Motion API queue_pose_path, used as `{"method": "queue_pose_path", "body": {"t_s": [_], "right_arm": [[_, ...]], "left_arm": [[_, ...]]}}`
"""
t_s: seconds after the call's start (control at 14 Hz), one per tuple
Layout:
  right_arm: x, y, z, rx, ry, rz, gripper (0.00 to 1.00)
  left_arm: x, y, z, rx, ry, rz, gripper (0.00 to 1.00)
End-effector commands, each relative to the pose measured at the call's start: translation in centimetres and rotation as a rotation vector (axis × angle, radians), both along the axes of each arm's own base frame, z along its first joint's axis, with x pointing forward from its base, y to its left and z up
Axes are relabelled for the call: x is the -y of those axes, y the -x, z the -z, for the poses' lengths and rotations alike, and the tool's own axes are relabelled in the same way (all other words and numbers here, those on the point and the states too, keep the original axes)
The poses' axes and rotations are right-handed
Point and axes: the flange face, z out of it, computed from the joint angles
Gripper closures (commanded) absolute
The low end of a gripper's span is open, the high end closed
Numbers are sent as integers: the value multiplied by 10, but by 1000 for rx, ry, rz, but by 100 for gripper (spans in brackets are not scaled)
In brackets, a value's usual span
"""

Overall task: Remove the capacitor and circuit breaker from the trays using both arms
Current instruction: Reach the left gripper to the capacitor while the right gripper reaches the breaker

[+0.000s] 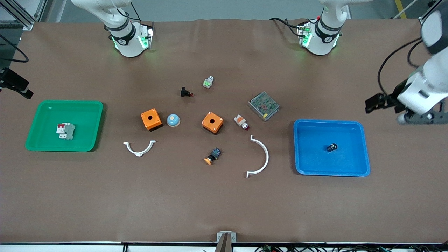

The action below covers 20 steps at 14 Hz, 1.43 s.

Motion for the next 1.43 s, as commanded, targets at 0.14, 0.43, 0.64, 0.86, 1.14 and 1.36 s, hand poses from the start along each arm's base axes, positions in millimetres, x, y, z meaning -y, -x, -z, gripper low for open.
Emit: {"method": "queue_pose_path", "body": {"t_s": [0.14,0.43,0.64,0.86,1.14,1.36], "right_arm": [[-8,-26,39,-84,5,-17,0],[44,-46,142,-332,2,5,0],[114,-57,208,-383,-15,-54,0],[159,-52,261,-399,8,-127,0],[192,-18,332,-338,16,-120,0],[207,10,380,-250,34,-138,0]], "left_arm": [[-3,2,119,52,-9,31,0],[1,-5,215,78,20,22,11],[6,-8,255,75,34,26,27],[6,-9,278,72,41,20,38],[4,-10,294,66,45,14,45],[4,-13,304,81,51,10,56]]}}
